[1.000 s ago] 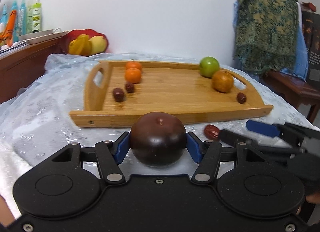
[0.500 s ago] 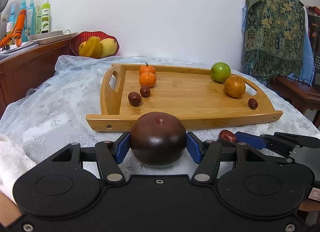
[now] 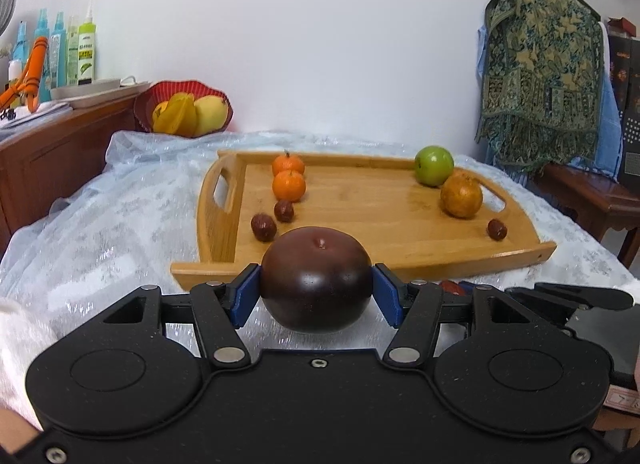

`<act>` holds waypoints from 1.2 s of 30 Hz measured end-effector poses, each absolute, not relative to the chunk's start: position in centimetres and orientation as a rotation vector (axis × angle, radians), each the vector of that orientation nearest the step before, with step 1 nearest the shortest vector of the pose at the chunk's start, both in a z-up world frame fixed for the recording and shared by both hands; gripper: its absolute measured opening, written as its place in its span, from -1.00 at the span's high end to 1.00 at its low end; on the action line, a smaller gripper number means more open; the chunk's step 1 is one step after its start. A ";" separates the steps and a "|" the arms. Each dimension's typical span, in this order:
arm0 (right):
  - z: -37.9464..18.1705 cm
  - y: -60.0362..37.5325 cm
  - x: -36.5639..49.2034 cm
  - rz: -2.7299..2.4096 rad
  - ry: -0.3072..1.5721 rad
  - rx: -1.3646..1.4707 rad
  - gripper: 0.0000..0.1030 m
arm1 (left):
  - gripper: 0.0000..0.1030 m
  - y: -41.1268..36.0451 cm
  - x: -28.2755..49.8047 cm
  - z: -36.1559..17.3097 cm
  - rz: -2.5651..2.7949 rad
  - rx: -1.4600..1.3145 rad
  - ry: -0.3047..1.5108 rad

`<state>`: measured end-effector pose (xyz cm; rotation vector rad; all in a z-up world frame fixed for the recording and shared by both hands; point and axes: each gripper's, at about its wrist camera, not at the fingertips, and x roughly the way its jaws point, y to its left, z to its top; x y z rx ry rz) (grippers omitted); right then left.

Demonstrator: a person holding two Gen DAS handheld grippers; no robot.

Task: Organize fruits
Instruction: 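Grasp the dark plum with the left tool while the right tool grasps a red date, then carry the dark plum and red date over the bamboo tray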

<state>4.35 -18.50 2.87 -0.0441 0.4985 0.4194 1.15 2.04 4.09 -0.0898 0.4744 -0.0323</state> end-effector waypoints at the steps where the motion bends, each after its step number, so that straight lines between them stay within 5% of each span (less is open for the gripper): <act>1: 3.1 -18.7 4.2 0.419 0.493 -0.035 0.52 | -0.12 2.0 1.3 4.4 -0.037 -0.089 0.468; 17: 9.6 -21.0 13.8 0.326 0.443 0.057 0.52 | -0.12 2.4 12.3 8.0 -0.117 -0.087 0.512; 36: 8.2 -21.5 23.6 0.304 0.595 0.117 0.52 | -0.12 1.4 23.4 5.4 -0.132 -0.091 0.648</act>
